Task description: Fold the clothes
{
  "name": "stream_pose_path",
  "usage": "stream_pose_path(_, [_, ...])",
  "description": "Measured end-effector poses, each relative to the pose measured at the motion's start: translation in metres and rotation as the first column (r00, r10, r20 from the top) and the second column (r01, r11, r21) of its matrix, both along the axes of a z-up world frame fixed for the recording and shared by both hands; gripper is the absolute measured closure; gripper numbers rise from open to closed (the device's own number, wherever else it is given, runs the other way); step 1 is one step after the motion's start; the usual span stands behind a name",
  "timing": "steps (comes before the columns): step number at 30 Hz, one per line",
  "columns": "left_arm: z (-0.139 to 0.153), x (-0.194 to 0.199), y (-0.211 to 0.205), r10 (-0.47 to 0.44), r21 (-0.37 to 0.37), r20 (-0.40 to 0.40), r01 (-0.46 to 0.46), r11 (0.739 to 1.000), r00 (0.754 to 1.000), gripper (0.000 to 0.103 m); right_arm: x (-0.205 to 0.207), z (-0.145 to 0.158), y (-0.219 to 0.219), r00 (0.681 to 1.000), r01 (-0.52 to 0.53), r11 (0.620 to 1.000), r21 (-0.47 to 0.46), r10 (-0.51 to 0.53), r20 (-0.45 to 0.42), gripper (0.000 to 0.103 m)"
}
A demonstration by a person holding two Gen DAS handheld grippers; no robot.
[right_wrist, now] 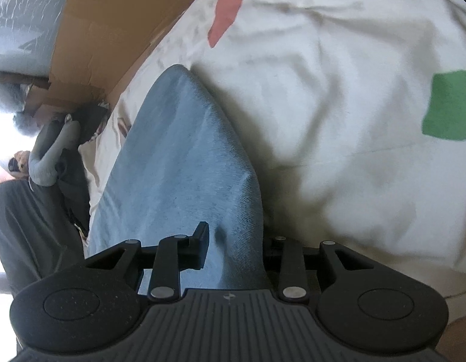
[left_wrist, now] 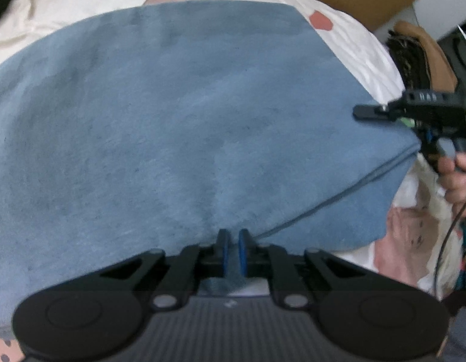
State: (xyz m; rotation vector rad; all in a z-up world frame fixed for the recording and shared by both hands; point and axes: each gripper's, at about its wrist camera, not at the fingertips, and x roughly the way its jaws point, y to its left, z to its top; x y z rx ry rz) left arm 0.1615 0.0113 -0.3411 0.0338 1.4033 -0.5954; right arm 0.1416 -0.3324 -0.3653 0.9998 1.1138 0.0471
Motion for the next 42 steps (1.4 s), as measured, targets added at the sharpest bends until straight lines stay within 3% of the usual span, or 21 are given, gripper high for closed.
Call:
stream_pose_path(2, [0.007, 0.006, 0.008, 0.032, -0.032, -0.011, -0.032, 0.999, 0.999, 0.092, 0.002, 0.002, 0.002, 1.0, -0.017, 1.0, -0.008, 0.017, 0.005, 0.073])
stream_pose_path(5, [0.012, 0.015, 0.012, 0.033, 0.002, 0.059, -0.033, 0.999, 0.998, 0.087, 0.002, 0.003, 0.002, 1.0, -0.028, 1.0, -0.011, 0.028, 0.007, 0.074])
stream_pose_path(7, [0.009, 0.025, 0.017, 0.07, 0.003, 0.057, -0.07, 0.998, 0.996, 0.087, 0.002, 0.003, 0.002, 1.0, -0.024, 1.0, -0.009, 0.024, 0.006, 0.074])
stream_pose_path(34, [0.013, 0.154, 0.015, 0.172, -0.002, 0.199, -0.175, 0.985, 0.965, 0.094, 0.002, 0.004, 0.003, 1.0, -0.023, 1.0, -0.016, 0.023, 0.017, 0.074])
stream_pose_path(42, [0.013, 0.158, 0.025, 0.288, -0.105, 0.181, -0.273, 0.956, 0.94, 0.095, -0.001, 0.007, 0.0, 0.999, 0.027, 1.0, -0.009, -0.027, 0.037, 0.073])
